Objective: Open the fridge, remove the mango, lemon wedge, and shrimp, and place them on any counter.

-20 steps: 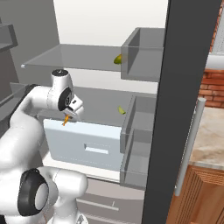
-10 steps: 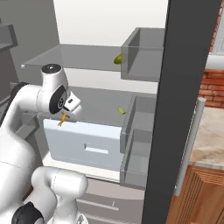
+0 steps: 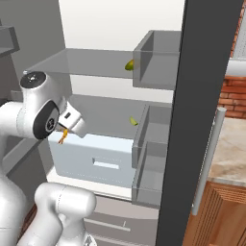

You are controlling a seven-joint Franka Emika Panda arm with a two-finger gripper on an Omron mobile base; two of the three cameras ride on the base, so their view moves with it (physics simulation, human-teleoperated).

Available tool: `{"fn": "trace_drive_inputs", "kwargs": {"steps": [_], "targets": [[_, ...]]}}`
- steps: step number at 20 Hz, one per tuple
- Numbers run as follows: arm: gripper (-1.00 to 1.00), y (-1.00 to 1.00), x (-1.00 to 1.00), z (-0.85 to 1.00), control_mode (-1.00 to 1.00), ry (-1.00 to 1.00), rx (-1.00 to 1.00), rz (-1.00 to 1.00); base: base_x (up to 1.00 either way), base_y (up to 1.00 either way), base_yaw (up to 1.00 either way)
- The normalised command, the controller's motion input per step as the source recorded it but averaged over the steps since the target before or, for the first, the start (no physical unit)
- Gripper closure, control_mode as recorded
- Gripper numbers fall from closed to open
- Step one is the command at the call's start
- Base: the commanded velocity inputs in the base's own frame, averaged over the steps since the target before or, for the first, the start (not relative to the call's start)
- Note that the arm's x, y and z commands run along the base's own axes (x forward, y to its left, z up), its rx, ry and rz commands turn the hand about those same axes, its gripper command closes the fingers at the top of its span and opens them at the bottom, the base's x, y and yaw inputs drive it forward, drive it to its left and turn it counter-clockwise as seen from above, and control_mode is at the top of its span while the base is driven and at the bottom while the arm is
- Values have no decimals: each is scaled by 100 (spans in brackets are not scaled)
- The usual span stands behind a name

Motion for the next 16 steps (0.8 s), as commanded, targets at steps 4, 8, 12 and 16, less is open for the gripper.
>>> {"fn": "trace_drive_inputs", "kwargs": {"steps": [4,8,12,16], "targets": [[100,-16,-45,60,-100,-5,-6,-4,0,0,0],[100,-12,-28,61,-100,-1,-4,-5,0,0,0],[100,0,-54,19,-100,0,0,-2,0,0,0],[100,0,-12,-4,-100,3,0,-1,0,0,0]]}}
